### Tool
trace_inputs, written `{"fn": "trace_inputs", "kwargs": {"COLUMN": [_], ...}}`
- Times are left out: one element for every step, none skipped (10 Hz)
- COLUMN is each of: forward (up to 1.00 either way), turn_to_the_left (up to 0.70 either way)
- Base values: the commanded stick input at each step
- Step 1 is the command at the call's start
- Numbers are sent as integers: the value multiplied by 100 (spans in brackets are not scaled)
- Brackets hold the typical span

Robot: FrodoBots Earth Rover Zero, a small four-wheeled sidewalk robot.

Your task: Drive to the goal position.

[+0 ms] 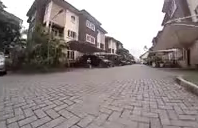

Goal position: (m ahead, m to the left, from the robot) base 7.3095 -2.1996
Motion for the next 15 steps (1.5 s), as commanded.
{"fn": "trace_inputs", "kwargs": {"forward": [70,70,70,70,70,70,70,70,70,70,70,70,70,70,70], "turn_to_the_left": [0,0,0,0,0,-19,-26,-1,0,0,0,0,0,0,0]}}
